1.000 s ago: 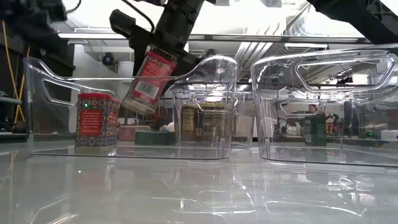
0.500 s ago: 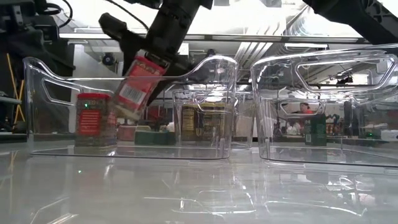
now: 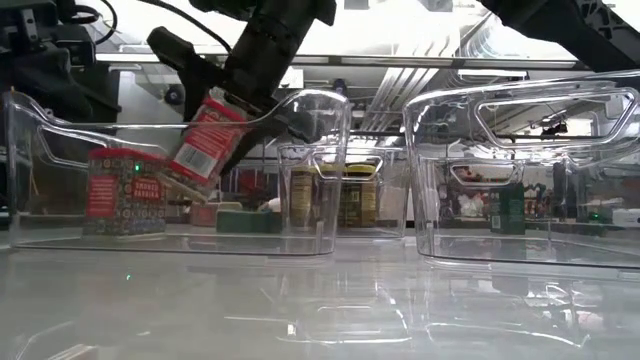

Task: Sort spices by type
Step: Put the top right red seasoning can into the left transparent bin

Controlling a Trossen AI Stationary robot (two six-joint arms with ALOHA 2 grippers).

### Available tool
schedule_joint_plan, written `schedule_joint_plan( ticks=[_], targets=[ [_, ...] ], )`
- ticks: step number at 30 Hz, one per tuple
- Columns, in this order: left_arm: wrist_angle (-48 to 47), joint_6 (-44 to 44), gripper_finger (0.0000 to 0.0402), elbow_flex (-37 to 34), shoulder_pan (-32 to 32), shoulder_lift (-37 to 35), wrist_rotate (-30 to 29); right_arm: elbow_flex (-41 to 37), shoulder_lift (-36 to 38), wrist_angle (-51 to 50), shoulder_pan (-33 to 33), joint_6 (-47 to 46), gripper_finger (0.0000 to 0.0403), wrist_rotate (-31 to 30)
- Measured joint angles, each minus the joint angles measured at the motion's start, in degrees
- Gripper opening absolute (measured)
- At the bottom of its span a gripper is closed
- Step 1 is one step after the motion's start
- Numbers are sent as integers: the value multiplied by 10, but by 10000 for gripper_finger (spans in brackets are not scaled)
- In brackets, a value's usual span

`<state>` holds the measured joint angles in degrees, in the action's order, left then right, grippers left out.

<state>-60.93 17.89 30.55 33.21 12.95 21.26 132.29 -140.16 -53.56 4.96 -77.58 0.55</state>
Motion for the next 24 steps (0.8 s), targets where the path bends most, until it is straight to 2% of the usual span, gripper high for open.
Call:
schedule_joint_plan(
  ticks=[7, 12, 15, 19, 24],
  targets=[
    [0, 0, 19, 0, 0, 0, 0, 0, -2, 31, 0, -21, 196, -16],
    [0, 0, 19, 0, 0, 0, 0, 0, -8, 51, 0, -26, 247, -18],
    [0, 0, 19, 0, 0, 0, 0, 0, -11, 50, -1, -26, 262, -21],
    [0, 0, 19, 0, 0, 0, 0, 0, -11, 57, 0, -14, 267, -54],
    [0, 0, 19, 0, 0, 0, 0, 0, -11, 73, -7, 1, 269, -58]
  ],
)
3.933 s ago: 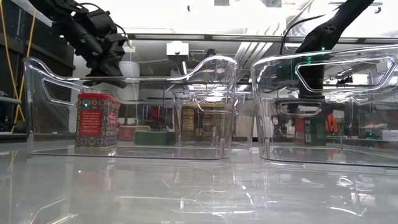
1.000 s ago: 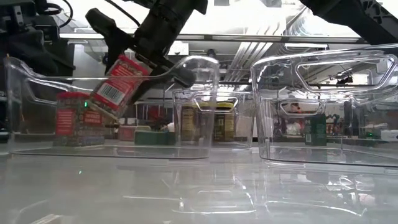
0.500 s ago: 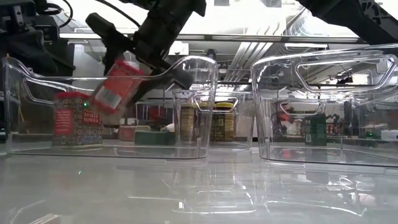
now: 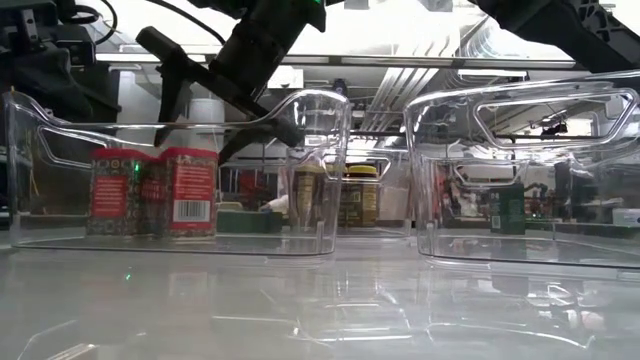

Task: Sort spices by type
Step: Put the top right red seasoning can into the left transparent bin

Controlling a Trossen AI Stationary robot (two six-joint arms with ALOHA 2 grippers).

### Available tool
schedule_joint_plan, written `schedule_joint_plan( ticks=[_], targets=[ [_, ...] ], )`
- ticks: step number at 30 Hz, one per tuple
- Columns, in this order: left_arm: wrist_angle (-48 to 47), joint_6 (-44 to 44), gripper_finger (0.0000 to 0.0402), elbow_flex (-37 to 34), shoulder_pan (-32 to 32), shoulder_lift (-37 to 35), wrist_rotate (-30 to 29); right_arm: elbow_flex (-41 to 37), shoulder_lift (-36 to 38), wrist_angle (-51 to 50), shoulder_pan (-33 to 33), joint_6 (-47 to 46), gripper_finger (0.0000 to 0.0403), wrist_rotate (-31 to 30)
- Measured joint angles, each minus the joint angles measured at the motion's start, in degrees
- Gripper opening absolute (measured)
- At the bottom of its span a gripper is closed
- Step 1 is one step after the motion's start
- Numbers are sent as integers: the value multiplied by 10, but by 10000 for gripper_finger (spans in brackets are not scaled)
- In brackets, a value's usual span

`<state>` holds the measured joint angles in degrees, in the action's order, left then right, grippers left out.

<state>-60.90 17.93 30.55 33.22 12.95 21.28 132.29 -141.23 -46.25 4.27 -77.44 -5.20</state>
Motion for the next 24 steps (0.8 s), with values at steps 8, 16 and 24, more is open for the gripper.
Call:
schedule_joint_plan(
  ticks=[8, 16, 24],
  targets=[
    [0, 0, 19, 0, 0, 0, 0, 24, 19, -27, -5, 146, 270, 6],
    [0, 0, 19, 0, 0, 0, 0, 16, 55, -78, 21, 287, 226, 79],
    [9, 40, 19, 0, 0, 1, -30, 9, 41, -86, 42, 379, 19, 76]
  ],
)
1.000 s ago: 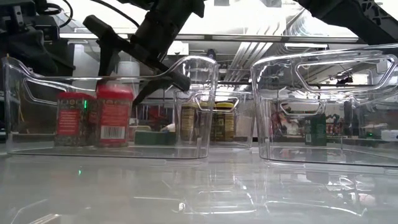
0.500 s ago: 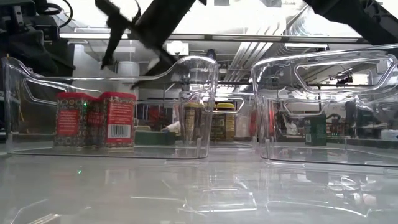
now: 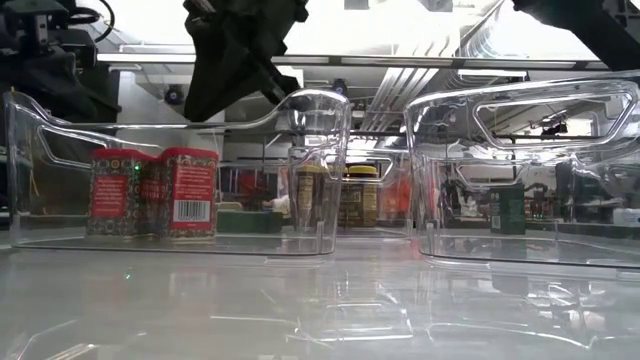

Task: Sort spices by type
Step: Put the top right red seasoning can into the left transparent bin

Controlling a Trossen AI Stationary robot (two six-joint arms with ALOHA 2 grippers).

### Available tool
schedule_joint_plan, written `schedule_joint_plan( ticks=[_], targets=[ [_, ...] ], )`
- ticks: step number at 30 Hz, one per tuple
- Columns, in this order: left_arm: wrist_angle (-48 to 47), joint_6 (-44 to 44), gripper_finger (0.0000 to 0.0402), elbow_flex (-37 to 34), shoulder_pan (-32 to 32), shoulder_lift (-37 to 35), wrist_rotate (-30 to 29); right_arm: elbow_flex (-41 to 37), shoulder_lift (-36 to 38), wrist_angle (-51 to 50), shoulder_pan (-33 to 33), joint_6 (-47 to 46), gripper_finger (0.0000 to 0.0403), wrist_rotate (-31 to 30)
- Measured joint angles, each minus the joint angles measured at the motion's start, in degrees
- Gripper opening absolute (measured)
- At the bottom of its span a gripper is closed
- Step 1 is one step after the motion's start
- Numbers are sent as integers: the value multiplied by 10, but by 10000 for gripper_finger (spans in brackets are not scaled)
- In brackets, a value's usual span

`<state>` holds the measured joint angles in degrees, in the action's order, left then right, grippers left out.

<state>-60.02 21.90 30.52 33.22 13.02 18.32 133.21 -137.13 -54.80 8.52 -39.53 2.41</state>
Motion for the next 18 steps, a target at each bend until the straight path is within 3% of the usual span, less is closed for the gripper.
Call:
schedule_joint_plan(
  ticks=[5, 11, 18],
  targets=[
    [1, -20, 19, -10, 0, 15, 38, 0, -25, -13, 1, 15, 3, 24],
    [50, -24, 2, -36, -16, 50, 98, 0, -28, -19, 1, 25, 2, 6],
    [81, 37, 1, -38, -69, 98, 29, 0, -33, -20, 1, 56, 1, 7]
  ],
)
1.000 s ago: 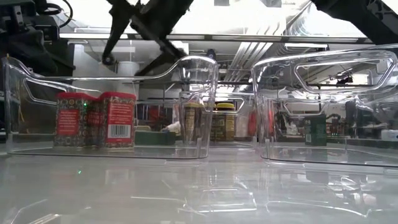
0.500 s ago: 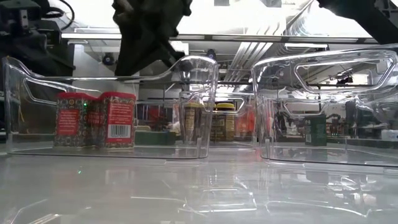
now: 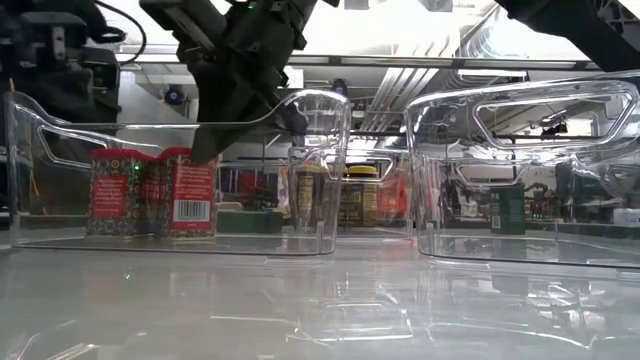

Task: Sort spices by type
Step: Put the top right red seasoning can into the left transparent bin

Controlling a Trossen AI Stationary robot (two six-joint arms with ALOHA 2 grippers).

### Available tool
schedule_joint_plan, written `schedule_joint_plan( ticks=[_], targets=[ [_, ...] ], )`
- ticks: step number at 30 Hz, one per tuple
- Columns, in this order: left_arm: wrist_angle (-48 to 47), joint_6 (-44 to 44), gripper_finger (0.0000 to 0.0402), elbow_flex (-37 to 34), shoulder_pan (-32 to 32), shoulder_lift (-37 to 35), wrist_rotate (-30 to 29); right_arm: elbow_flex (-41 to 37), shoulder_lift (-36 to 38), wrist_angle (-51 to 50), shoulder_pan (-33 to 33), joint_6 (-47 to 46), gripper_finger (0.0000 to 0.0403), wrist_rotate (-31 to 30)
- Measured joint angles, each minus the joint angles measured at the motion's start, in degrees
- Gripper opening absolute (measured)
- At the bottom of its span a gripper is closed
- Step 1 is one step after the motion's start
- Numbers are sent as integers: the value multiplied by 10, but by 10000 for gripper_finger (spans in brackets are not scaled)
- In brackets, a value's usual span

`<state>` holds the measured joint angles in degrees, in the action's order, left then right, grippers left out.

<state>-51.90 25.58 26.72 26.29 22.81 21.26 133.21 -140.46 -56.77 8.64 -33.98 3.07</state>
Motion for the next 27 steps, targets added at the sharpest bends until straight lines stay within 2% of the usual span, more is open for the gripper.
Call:
schedule_joint_plan(
  ticks=[4, 8, 18, 27],
  targets=[
    [31, 43, 0, 0, -32, 34, -45, 0, -8, 11, 0, -2, 1, 2],
    [56, 54, 0, 0, -64, 65, -63, 0, -12, 33, 0, -16, 0, 3],
    [133, 58, 0, 0, -136, 143, -74, 0, -29, 92, 0, -21, 0, 1],
    [197, 72, 0, 0, -174, 199, -87, 0, -29, 154, -8, -19, 0, -11]
  ],
)
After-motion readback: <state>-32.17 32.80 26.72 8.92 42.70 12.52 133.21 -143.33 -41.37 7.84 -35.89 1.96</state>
